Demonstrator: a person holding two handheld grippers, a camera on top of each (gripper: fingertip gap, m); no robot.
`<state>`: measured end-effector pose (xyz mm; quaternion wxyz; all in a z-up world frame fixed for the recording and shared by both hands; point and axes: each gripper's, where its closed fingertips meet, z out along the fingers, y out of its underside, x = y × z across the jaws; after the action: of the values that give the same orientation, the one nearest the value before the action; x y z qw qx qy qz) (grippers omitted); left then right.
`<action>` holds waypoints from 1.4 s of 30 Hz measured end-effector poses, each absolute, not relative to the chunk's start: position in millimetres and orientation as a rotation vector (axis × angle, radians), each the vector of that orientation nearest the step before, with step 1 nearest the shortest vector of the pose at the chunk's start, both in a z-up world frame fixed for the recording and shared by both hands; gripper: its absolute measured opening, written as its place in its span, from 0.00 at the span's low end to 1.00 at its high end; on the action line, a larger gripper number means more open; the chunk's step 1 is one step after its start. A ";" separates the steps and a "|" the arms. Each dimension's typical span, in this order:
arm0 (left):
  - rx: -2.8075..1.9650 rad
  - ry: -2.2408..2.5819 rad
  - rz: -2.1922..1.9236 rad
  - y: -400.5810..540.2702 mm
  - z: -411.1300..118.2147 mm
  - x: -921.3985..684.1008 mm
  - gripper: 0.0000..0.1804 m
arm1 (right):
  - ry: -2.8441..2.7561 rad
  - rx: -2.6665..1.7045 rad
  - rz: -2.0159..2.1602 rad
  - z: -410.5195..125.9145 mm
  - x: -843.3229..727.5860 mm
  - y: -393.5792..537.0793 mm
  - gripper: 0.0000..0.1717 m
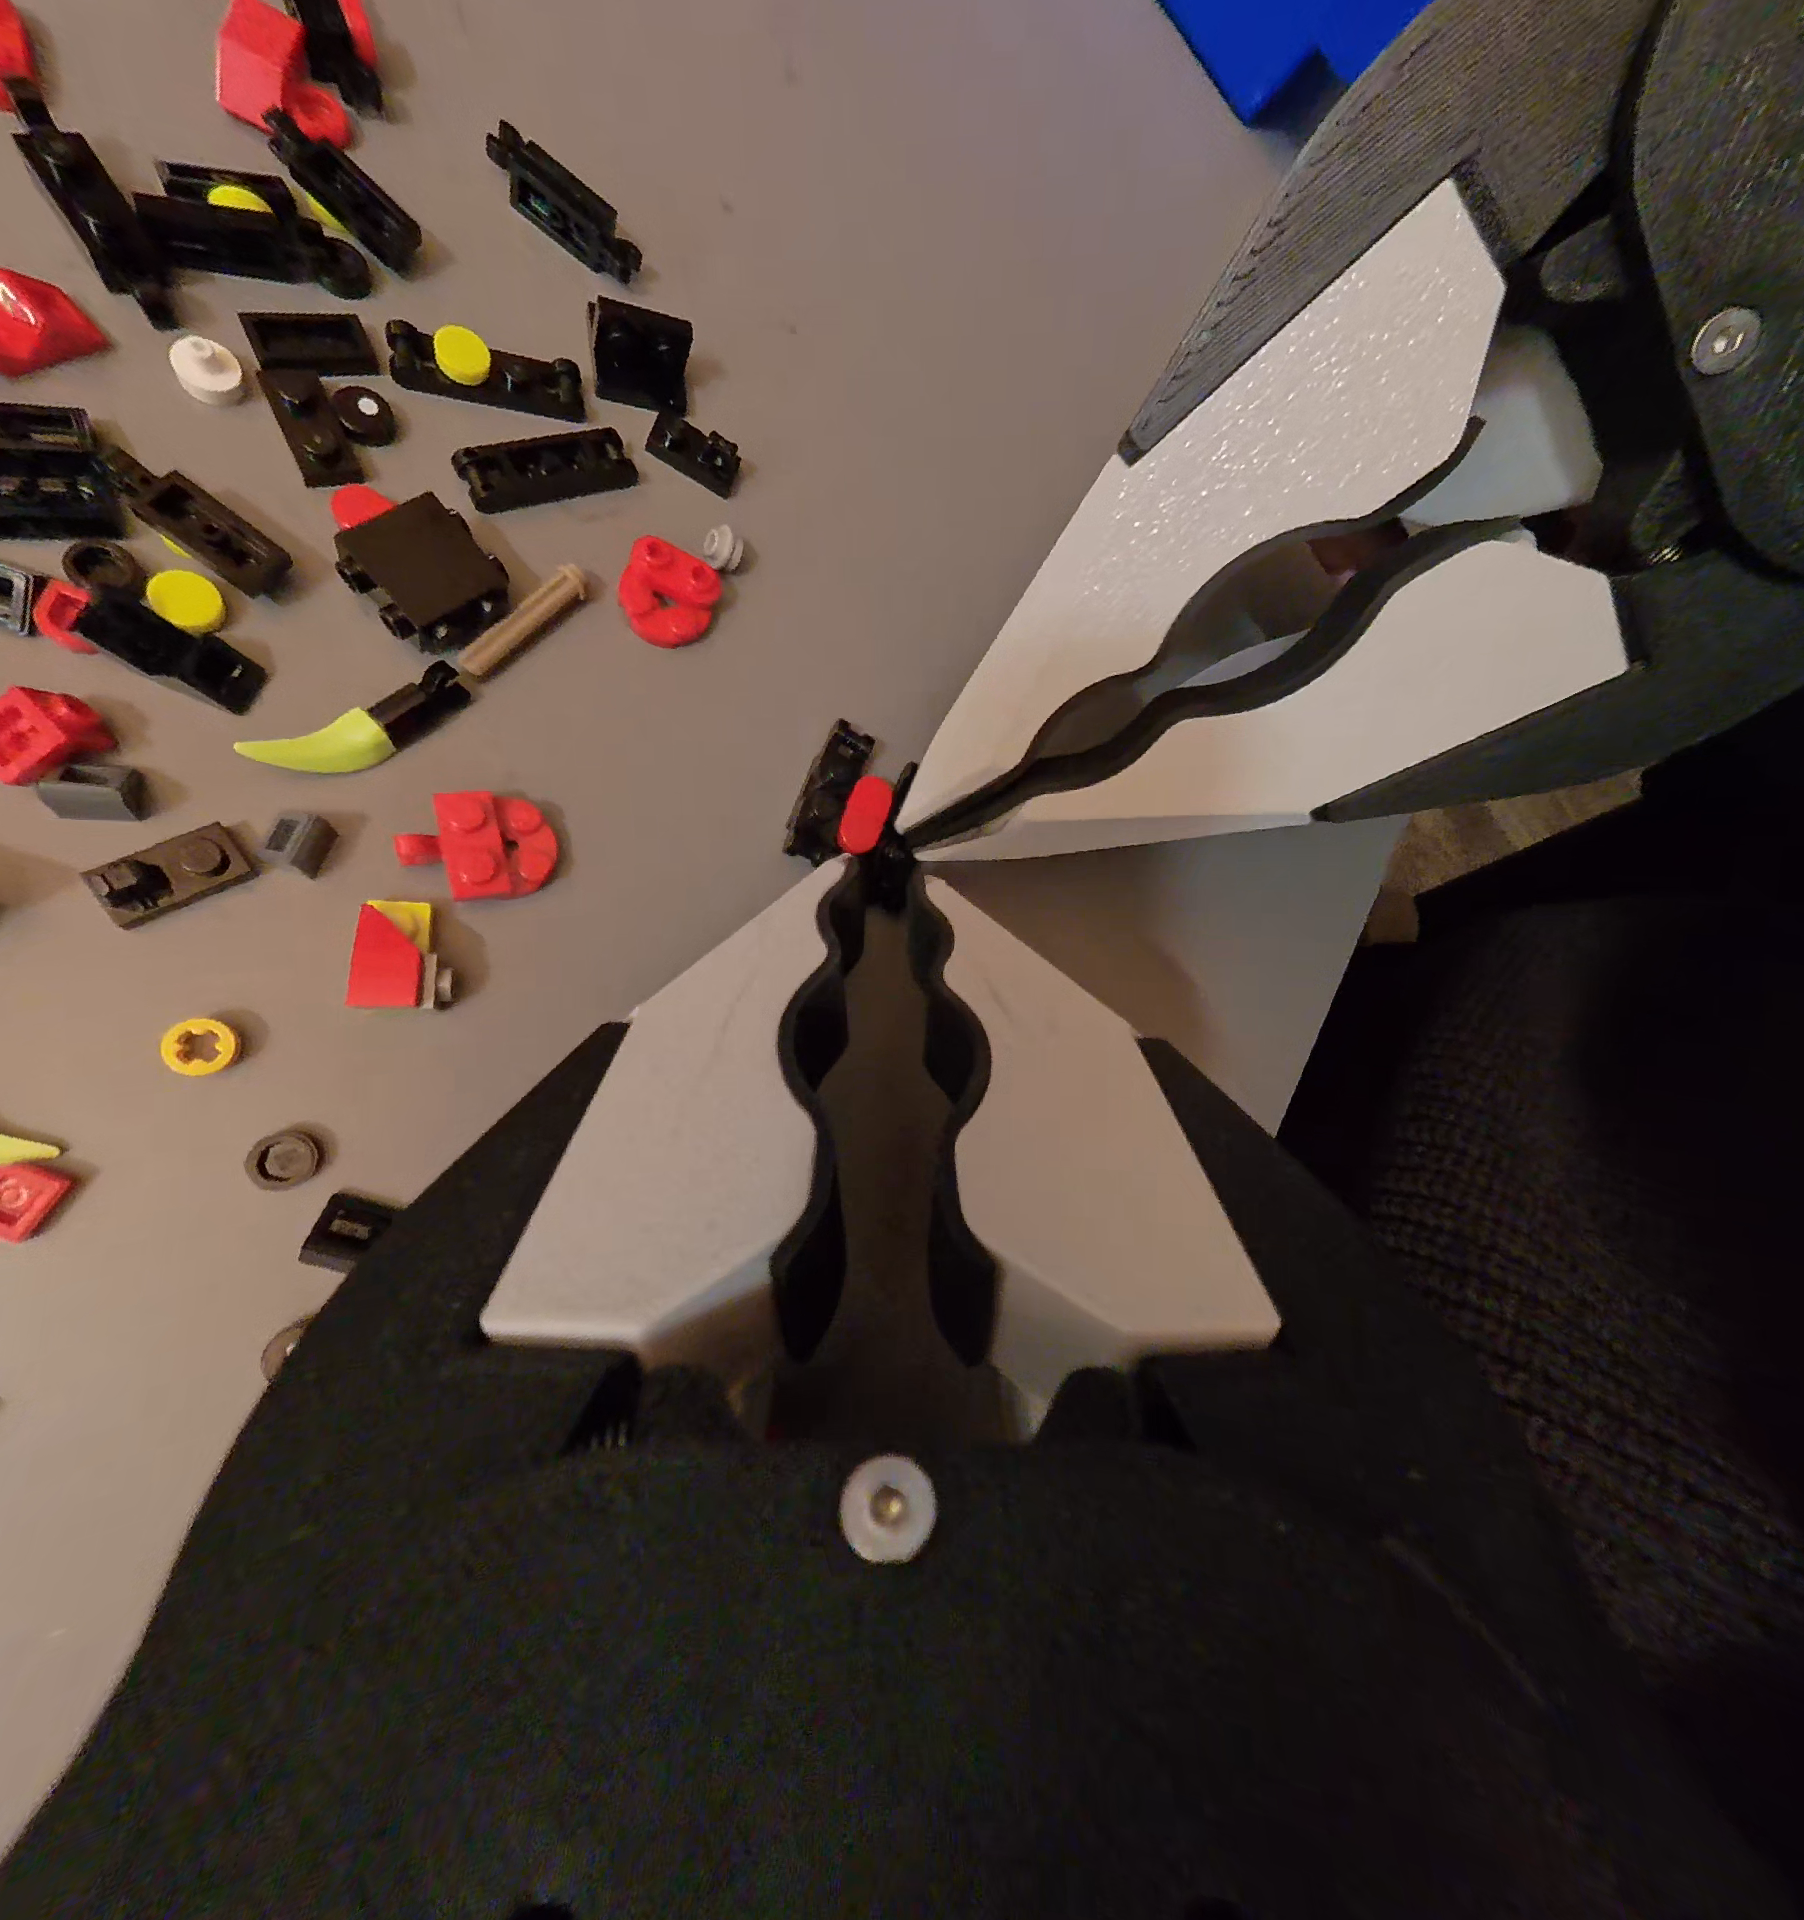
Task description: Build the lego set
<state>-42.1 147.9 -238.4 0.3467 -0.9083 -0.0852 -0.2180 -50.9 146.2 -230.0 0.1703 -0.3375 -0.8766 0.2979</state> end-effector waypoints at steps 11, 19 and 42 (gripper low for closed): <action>-2.349 -0.225 -0.545 150.8 -237.6 -44.0 0.03 | -2.503 -0.979 0.835 -233.0 -50.8 148.5 0.00; -2.334 -0.226 -0.545 152.5 -236.9 -44.3 0.03 | -2.507 -1.004 0.848 -233.4 -50.5 149.1 0.00; -2.346 0.036 -0.313 148.5 -236.9 -44.0 0.06 | -2.504 -1.015 0.832 -234.0 -51.5 150.9 0.00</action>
<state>-44.0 148.5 -236.9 0.3777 -0.9177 0.0142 -0.1224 -51.5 150.9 -234.0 0.1564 -0.3546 -0.8748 0.2908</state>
